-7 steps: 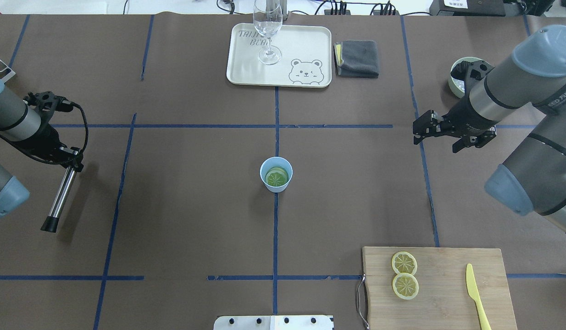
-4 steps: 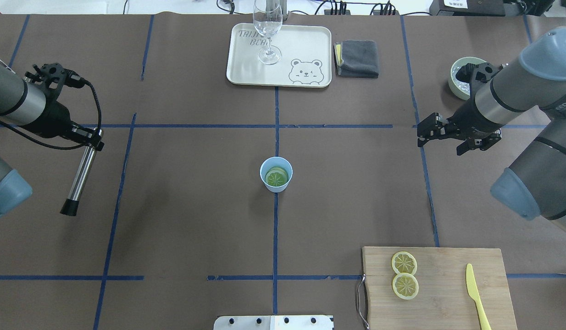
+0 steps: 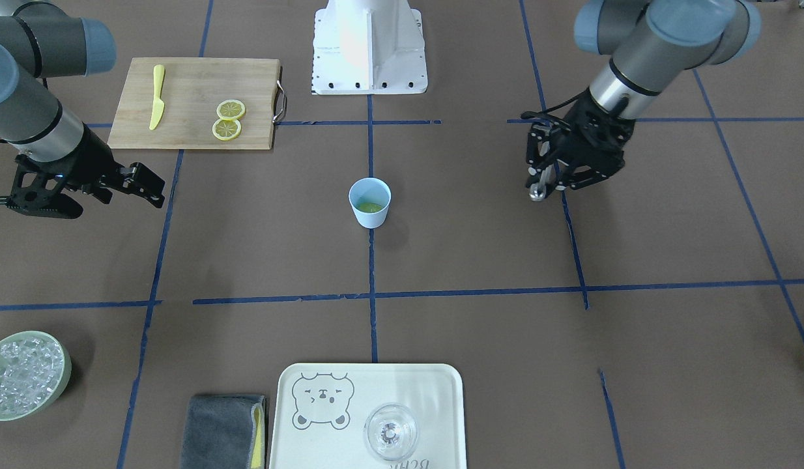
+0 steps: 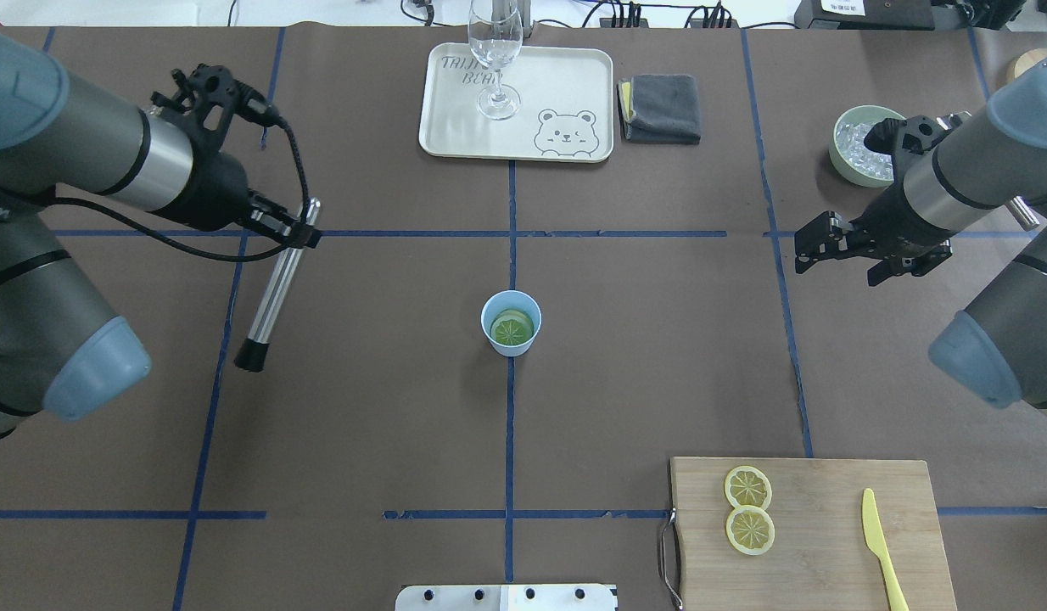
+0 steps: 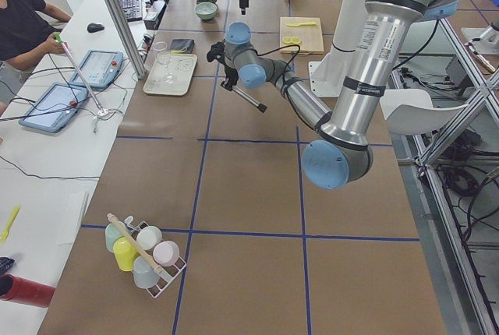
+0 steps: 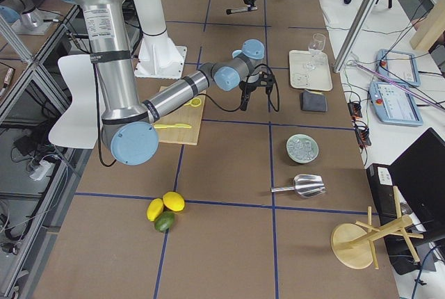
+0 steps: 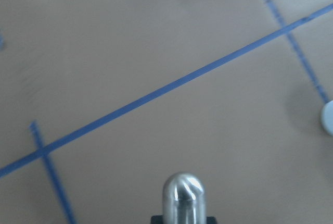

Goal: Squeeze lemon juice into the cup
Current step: 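Lift the steel muddler and carry it over the light-blue cup, then press the muddler down onto the lemon slice inside the cup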

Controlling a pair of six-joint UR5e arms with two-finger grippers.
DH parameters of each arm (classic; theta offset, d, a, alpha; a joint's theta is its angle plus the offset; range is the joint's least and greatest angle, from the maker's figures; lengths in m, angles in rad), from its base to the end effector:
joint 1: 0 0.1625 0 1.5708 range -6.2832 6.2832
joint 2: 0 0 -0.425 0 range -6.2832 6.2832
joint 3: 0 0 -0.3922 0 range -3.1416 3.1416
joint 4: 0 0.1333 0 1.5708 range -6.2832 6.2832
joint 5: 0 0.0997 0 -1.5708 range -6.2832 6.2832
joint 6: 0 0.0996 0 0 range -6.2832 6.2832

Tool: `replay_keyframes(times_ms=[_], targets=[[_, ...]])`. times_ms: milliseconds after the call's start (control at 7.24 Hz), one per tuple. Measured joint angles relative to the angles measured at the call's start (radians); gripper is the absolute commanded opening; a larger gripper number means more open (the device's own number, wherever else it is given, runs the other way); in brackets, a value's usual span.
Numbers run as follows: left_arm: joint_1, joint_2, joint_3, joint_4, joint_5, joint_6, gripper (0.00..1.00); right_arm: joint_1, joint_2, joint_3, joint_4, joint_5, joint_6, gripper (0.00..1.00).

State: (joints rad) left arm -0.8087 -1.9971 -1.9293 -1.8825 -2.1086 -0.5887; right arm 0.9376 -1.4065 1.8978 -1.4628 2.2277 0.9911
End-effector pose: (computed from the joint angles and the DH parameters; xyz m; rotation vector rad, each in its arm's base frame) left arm 0.3374 -0.4727 0.2227 0.5356 1.0504 0.4475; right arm -0.2624 -0.4799 0.4056 -0.0650 -0.8564 0.1389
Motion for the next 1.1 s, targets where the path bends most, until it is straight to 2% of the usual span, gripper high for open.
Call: replay_keyframes(times_ms=[138,276,414,552,829,1105], targets=[[0.021,-0.066,0.003,-0.025,0.027,0.002,0.00,0.027,-0.016,-0.001,0.000,0.001,-0.036,1.00],[0.035,-0.096,0.013,-0.125,0.078,0.004,0.00,0.057,-0.037,-0.001,-0.001,0.002,-0.081,1.00],[0.057,-0.102,0.039,-0.289,0.163,0.005,0.00,0.094,-0.064,-0.001,-0.001,0.003,-0.140,1.00],[0.106,-0.105,0.068,-0.450,0.303,0.004,0.00,0.133,-0.092,0.000,-0.001,0.005,-0.201,1.00],[0.259,-0.109,0.113,-0.668,0.676,0.010,0.00,0.194,-0.133,0.002,-0.001,0.018,-0.288,1.00],[0.421,-0.118,0.170,-0.780,1.047,0.011,0.00,0.213,-0.147,0.000,-0.001,0.037,-0.313,1.00]])
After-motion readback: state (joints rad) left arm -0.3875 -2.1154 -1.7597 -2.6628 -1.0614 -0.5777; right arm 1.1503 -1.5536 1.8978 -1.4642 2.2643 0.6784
